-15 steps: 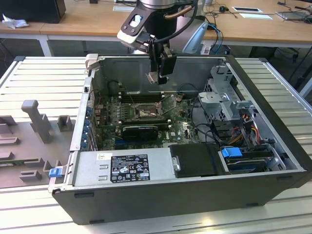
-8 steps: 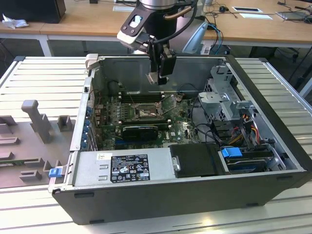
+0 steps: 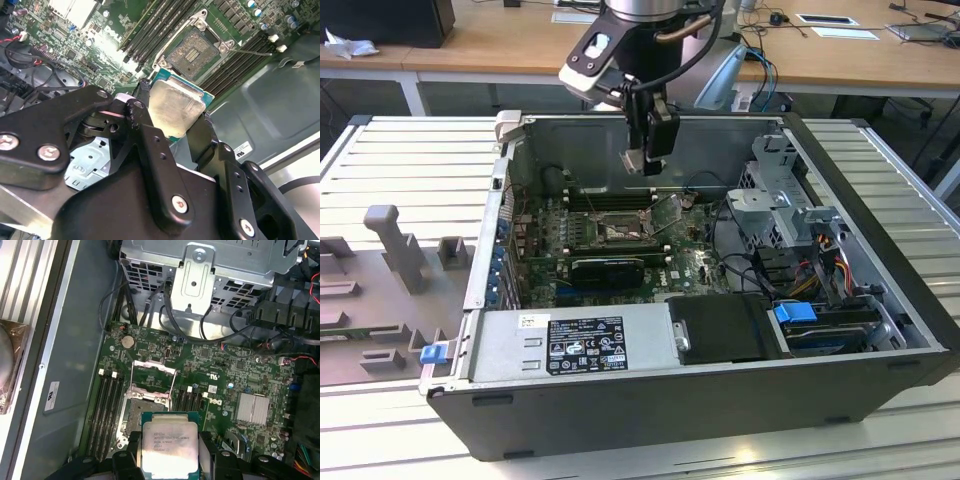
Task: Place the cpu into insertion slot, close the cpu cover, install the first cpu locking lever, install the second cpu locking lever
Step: 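Place the cpu into insertion slot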
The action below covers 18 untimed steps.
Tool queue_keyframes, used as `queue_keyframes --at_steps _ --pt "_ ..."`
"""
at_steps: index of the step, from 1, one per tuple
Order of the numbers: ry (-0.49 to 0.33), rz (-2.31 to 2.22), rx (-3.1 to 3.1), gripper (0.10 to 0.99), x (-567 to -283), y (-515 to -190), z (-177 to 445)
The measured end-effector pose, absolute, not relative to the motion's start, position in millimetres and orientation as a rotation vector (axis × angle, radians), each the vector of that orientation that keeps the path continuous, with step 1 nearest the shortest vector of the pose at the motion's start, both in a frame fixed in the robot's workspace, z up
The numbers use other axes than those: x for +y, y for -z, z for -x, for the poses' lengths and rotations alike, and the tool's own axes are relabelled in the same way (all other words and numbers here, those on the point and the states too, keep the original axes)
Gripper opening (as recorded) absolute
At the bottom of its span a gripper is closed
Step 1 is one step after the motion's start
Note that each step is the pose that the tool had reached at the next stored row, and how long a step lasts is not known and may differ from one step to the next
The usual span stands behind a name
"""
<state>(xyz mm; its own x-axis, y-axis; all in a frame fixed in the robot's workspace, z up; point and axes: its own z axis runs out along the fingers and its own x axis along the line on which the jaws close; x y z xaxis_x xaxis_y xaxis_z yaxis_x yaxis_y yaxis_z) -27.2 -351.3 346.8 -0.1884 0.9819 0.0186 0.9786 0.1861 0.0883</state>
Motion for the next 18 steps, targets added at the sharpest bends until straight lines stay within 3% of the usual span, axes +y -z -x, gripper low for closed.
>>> queue_keyframes --at_steps 18 --pt "-0.121 -2.079 2.291 0.541 -351 -335 31"
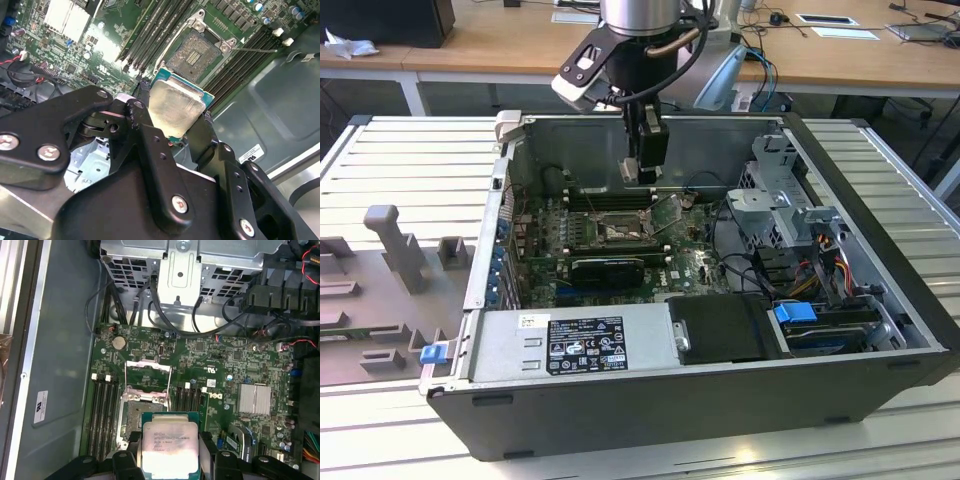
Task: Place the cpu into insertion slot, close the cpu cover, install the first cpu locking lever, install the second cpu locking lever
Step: 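Place the cpu into insertion slot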
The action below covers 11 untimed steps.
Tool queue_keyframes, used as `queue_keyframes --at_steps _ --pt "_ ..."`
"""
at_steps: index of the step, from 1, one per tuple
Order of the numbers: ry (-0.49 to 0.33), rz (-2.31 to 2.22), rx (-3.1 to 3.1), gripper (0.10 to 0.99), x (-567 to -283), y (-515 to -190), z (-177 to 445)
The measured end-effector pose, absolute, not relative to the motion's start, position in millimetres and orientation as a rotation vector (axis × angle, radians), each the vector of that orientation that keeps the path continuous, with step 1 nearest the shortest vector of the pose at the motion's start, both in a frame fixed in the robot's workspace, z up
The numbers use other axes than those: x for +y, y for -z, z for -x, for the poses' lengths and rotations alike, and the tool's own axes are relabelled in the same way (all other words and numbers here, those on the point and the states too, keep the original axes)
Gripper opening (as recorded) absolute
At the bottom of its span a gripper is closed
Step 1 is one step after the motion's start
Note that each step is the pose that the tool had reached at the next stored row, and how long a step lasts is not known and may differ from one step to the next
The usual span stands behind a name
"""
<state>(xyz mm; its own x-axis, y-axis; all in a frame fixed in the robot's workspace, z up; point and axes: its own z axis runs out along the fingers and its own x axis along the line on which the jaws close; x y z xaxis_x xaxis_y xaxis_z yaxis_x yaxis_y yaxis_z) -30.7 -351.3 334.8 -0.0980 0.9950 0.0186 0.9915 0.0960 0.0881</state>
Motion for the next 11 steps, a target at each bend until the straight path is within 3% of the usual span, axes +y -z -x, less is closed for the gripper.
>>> queue_keyframes --at_steps 11 --pt "-0.120 -2.095 2.276 0.541 -351.2 -328.8 31.4"
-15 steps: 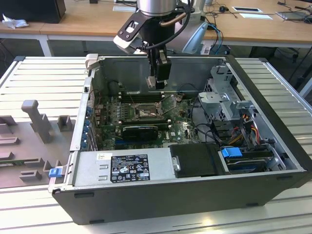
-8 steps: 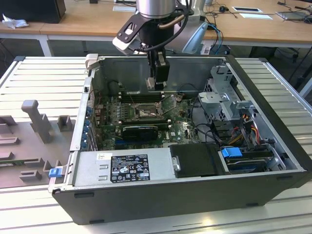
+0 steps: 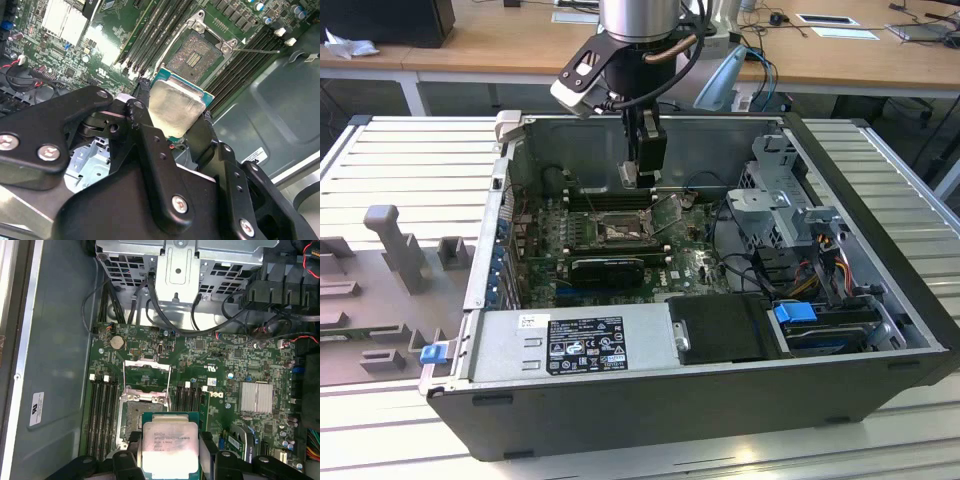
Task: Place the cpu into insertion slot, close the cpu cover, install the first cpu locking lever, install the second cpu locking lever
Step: 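Place the cpu into insertion slot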
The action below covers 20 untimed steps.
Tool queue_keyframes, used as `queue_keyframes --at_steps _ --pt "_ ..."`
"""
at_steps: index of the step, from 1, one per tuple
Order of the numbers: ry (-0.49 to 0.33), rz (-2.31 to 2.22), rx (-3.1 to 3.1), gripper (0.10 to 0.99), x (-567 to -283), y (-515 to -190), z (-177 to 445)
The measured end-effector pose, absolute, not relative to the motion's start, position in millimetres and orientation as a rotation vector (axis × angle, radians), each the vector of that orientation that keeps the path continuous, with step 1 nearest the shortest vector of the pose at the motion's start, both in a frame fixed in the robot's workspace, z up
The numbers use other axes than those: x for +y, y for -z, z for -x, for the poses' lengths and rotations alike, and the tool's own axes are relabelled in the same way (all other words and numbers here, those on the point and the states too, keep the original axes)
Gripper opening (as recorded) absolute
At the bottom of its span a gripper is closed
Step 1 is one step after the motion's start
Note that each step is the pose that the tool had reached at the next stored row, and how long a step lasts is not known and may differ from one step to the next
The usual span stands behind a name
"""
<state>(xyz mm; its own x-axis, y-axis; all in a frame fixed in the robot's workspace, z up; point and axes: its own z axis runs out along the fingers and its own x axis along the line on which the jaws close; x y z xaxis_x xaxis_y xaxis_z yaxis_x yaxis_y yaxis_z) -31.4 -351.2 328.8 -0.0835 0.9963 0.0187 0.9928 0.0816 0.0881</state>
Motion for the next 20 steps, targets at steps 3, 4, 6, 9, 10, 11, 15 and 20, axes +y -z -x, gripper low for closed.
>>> queue_keyframes --at_steps 3,4,6,9,10,11,15,20 --pt "-0.120 -2.097 2.273 0.541 -351 -327 32" --pt "-0.120 -2.099 2.272 0.541 -351 -327 32" --pt "-0.119 -2.104 2.267 0.541 -349 -324 32" --pt "-0.116 -2.113 2.262 0.541 -345 -319 32" --pt "-0.116 -2.115 2.260 0.541 -344 -317 32" --pt "-0.115 -2.121 2.255 0.541 -341 -313 33" --pt "-0.114 -2.129 2.248 0.541 -338 -309 34" --pt "-0.113 -2.145 2.233 0.541 -336 -303 34"
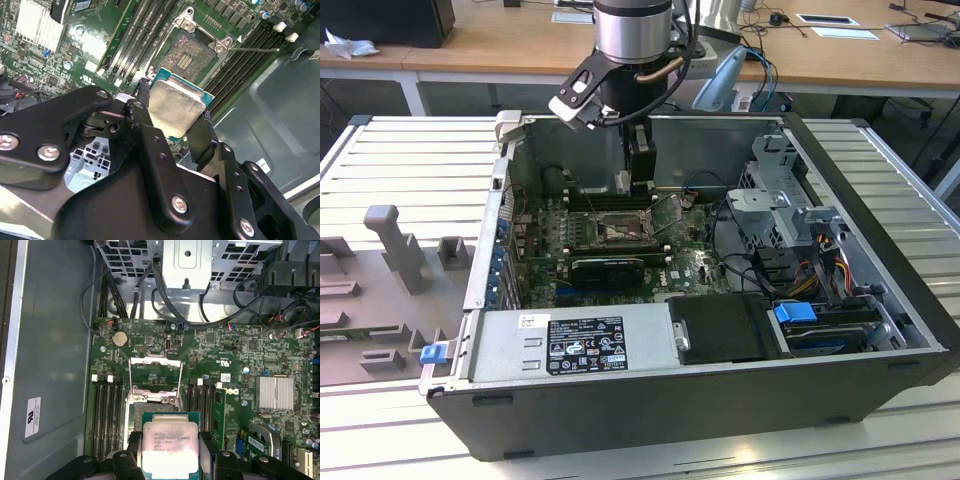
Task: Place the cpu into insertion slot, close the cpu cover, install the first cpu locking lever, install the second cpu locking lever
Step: 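Place the cpu into insertion slot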
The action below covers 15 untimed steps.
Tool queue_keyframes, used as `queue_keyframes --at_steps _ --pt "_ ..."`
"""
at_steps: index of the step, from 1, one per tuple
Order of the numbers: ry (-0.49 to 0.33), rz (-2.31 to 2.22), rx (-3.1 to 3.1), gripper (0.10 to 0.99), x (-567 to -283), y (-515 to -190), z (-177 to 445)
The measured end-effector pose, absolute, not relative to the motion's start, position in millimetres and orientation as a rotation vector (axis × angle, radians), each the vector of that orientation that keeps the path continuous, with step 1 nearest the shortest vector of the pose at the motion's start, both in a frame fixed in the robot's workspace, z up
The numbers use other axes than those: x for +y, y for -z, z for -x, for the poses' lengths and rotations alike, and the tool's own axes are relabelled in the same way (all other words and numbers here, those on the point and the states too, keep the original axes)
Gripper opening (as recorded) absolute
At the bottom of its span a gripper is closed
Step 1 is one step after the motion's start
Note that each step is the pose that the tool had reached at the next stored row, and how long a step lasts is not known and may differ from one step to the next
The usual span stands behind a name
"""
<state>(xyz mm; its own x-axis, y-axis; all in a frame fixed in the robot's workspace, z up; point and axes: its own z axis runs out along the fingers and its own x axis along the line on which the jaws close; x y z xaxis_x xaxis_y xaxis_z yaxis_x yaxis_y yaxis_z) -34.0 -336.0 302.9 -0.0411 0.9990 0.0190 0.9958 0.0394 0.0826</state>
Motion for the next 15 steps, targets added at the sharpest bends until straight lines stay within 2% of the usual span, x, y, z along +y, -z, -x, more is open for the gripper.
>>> queue_keyframes --at_steps 15 --pt "-0.111 -2.208 2.167 0.541 -335.2 -296.4 34.3"
